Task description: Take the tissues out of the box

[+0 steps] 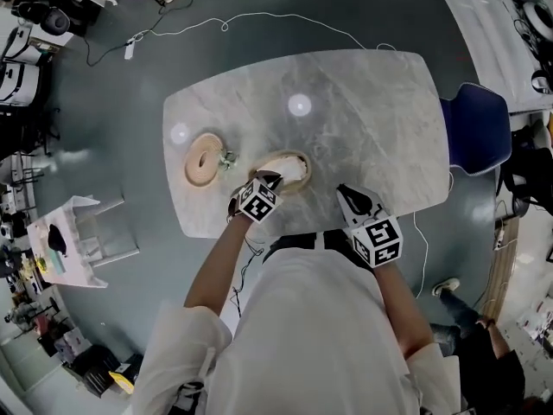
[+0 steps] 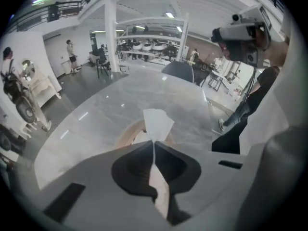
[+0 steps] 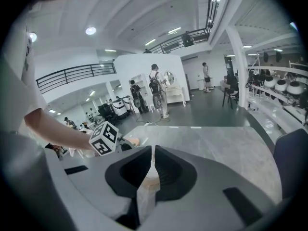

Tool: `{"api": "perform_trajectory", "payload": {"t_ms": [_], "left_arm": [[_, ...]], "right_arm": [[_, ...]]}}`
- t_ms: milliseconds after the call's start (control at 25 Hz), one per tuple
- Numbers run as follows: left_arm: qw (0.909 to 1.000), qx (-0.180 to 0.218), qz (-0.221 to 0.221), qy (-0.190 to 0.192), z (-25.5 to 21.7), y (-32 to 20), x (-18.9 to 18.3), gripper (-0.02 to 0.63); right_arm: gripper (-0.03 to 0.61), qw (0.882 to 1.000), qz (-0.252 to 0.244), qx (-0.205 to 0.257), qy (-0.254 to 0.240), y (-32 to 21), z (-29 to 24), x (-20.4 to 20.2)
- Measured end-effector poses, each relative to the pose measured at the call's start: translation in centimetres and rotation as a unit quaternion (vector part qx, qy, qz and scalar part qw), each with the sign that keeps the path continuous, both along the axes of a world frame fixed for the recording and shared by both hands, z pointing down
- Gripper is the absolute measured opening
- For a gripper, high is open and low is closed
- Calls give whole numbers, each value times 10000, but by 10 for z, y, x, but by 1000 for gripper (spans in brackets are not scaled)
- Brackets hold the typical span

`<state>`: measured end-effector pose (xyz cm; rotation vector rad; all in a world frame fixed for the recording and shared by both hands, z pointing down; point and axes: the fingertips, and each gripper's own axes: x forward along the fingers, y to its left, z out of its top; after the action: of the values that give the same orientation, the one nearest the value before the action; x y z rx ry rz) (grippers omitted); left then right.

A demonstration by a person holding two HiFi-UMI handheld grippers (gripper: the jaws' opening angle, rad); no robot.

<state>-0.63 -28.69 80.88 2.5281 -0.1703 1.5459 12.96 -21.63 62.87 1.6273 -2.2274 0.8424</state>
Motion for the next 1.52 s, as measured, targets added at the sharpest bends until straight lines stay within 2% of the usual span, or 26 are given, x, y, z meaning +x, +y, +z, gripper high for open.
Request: {"api": "perform_trajectory", "payload": {"t_ms": [120,280,520,760,1160,1400,1520], "left_arm": [[9961,4,-692,552,-34,-6,2,14],[9811,123,-1463,1258,-83,-12,-1,14],[9456,318,-2309,2270,-166,-9,-14,14],[9081,897,-2710,3065,-247,-2,-37,14],[8504,1817,-3207,3755,-352,15,-112,14],[8106,2250,-3674,3966,-380,22,-161,14],[7945,2354,-3875,4041,-387,23,-176,14]], "right_arm": [[46,9997,-148,177,-6,-6,-16,4],[46,9988,-247,416,-19,-15,-35,7],[46,9964,-517,668,24,-18,-70,8],[46,9916,-880,943,-5,-18,-106,0],[46,9769,-1376,1631,-71,-25,-178,-41],[46,9709,-1446,1911,27,-27,-196,-52],[46,9699,-1394,1994,63,-30,-205,-49]]}}
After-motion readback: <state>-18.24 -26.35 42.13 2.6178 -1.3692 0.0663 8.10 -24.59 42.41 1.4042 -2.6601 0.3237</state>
